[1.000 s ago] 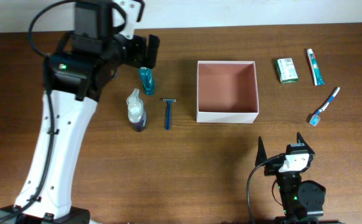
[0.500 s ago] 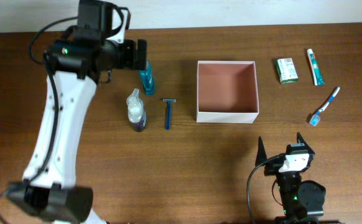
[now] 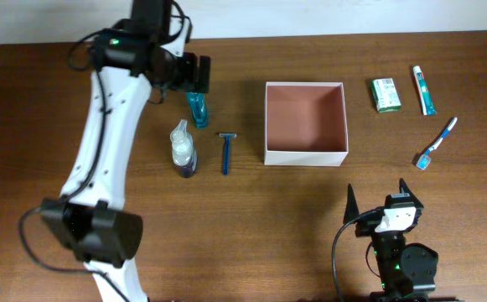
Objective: Pack container
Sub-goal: 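Raise the left arm and move the gripper above the teal mouthwash bottle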
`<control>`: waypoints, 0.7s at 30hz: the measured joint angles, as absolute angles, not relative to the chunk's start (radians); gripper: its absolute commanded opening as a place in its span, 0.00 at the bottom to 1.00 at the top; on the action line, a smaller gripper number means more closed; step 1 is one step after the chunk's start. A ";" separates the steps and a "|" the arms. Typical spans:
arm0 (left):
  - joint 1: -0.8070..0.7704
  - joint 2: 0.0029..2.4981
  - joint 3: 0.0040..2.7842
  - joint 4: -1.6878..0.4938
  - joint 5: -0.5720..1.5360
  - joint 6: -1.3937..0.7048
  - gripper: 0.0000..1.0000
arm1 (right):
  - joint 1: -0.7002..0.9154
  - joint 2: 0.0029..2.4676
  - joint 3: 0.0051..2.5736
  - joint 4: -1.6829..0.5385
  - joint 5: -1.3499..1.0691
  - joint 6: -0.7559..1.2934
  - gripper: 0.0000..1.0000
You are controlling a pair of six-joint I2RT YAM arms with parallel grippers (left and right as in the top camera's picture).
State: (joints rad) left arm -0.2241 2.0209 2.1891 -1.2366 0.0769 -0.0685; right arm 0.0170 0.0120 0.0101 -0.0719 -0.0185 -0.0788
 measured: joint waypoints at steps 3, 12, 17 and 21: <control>-0.238 2.075 2.184 -1.189 0.055 -0.068 0.99 | 0.017 0.012 0.010 -0.072 -0.019 -0.079 0.99; -0.241 2.106 2.184 -1.115 0.010 -0.159 1.00 | 0.017 0.012 0.010 -0.072 -0.019 -0.079 0.99; -0.241 2.149 2.184 -1.121 0.006 -0.231 0.99 | 0.017 0.012 0.010 -0.072 -0.019 -0.079 0.99; -0.241 2.167 2.184 -1.121 -0.001 -0.253 0.99 | 0.017 0.012 0.010 -0.072 -0.019 -0.079 0.99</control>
